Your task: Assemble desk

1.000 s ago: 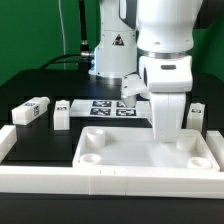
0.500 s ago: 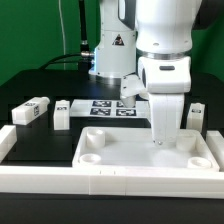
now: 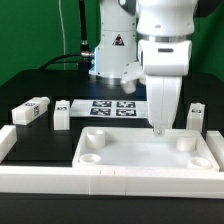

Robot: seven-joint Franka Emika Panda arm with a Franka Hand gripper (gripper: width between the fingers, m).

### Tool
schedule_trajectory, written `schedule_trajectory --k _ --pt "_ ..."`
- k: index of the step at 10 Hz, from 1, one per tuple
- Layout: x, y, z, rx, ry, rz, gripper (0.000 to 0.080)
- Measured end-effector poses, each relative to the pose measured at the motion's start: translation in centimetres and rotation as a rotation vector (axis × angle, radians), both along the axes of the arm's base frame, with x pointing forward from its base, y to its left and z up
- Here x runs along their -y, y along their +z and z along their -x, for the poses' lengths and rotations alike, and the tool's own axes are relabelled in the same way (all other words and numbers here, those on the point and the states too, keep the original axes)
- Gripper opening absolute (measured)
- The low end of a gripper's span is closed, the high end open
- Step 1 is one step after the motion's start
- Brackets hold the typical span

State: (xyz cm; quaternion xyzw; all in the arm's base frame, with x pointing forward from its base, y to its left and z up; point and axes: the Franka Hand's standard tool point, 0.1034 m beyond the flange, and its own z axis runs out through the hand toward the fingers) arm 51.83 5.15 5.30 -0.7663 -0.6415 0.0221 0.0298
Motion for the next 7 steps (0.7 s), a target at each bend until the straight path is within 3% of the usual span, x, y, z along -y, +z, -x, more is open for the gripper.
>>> schedule_trajectory --k 2,7 --pt "-1.17 1.83 -0.03 0.023 -0.054 0.010 0.0649" --pt "-0.76 1.17 0.20 0.012 -0.086 0.011 0.0649"
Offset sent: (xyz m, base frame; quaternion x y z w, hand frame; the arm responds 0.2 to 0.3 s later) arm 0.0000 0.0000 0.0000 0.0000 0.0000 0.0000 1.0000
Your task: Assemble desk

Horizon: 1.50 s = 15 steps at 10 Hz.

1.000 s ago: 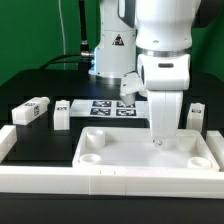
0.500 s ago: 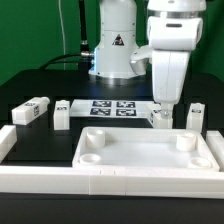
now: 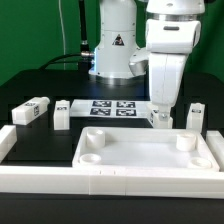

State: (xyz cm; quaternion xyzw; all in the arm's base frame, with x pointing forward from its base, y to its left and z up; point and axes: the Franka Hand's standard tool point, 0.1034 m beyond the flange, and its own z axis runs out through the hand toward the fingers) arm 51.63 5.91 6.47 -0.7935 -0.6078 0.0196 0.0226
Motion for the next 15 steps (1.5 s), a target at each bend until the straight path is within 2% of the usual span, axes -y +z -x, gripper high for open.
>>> schedule_trajectory --k 2,4,10,12,15 --pt "-0.3 -0.5 1.4 -0.014 -0.328 0.010 0.0649" --pt "-1.4 -0.7 1.8 -0.024 -0.565 0.027 0.0649" --pt "-2.1 -0.8 2.1 -0.050 -0.984 0.037 0.0649" --pt "-3.4 -0.9 3.0 -0.084 -1.300 0.053 0.0649" --pt "-4.7 -0.9 3.2 -0.111 -1.498 0.055 0.0649"
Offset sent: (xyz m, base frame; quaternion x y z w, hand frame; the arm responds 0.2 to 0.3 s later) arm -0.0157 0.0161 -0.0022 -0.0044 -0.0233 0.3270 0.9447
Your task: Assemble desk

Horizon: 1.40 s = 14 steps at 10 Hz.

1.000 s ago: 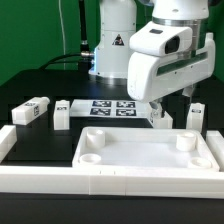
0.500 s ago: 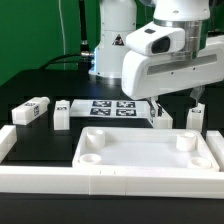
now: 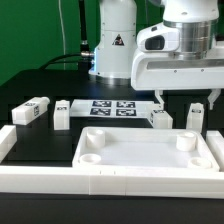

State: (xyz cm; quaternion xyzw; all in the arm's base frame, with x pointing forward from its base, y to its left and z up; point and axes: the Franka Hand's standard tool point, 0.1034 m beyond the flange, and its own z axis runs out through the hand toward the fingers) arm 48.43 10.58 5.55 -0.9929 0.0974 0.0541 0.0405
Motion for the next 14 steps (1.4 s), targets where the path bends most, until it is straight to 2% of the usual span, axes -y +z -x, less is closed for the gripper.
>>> schedule_trajectory --k 3,5,8,11,14 --pt "-0.5 -0.2 0.3 -0.003 -0.077 0.001 0.0649" --pt "-2.0 -0.7 1.6 -0.016 -0.088 -0.002 0.0649" --pt "-1.9 -0.9 1.8 -0.037 -0.071 -0.002 0.0649" --pt "-1.9 -1.0 2.4 -0.174 0.004 -0.032 0.0649" --pt "-2.2 -1.0 2.3 -0.329 0.062 -0.076 0.0649"
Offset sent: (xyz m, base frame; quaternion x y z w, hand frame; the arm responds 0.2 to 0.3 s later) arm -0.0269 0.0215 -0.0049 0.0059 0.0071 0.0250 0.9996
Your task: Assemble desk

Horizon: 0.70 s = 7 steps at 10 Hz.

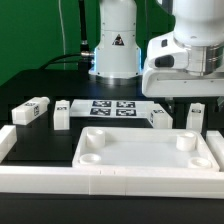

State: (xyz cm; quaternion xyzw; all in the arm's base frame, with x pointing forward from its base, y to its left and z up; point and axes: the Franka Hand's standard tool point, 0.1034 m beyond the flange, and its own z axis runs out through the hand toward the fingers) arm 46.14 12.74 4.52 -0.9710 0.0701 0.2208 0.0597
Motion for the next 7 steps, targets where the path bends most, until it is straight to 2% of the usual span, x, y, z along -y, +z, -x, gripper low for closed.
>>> schedule_trajectory --k 7 --pt "-0.2 -0.5 1.5 -0.462 0.035 -0.034 0.0649"
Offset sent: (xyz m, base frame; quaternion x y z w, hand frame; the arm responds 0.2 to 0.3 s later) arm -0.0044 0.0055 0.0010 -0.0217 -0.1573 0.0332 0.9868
